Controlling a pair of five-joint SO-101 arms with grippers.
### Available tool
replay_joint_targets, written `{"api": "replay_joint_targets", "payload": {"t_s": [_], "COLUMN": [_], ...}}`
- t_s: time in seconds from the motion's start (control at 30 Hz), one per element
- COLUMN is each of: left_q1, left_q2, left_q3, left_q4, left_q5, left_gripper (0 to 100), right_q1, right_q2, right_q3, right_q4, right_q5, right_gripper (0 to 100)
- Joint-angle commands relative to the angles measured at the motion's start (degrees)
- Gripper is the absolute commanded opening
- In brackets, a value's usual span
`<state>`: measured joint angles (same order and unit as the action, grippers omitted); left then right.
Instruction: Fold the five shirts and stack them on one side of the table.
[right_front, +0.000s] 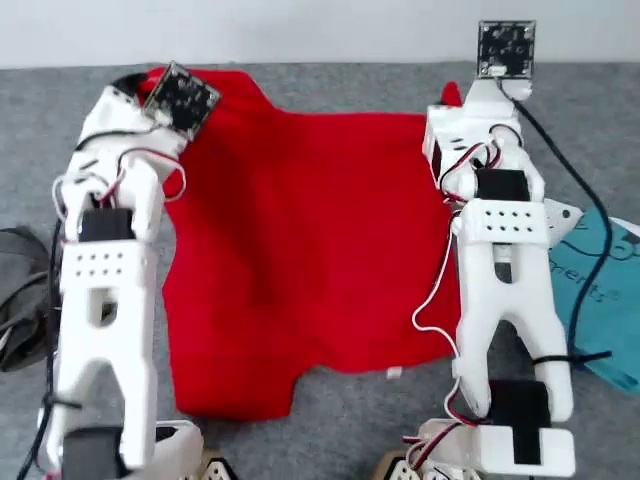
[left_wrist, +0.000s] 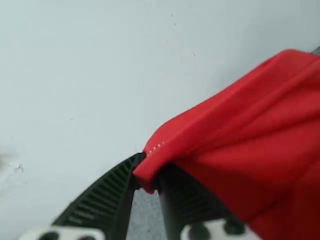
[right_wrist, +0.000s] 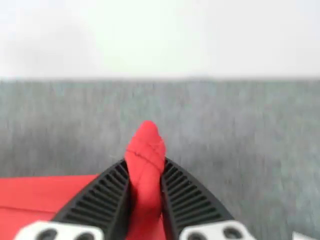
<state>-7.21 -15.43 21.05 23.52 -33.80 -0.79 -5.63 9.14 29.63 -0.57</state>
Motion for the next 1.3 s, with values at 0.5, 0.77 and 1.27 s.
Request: {"api": "replay_joint_targets", "payload": {"t_s": [0.5,0.77,1.27], "left_q1": [-0.18,1.85,2.11], "left_q2": [10.81,3.08,-3.52], "left_q3": [-13.32,-13.05,-12.79], "left_q4": [6.95,36.22,71.12], "left_q5": [-0.70,-6.51,-11.52], "left_gripper": [1,1,1], "right_q1": [-1.89,-1.27,4.35], "right_q2": [6.46,0.84,-3.74], "right_q3": [-0.88,-0.79,-0.53], "right_q4": [-7.25,16.84,52.18], "right_q5": [11.16,10.81,10.64], "right_gripper": [0.9,0.9,0.9]}}
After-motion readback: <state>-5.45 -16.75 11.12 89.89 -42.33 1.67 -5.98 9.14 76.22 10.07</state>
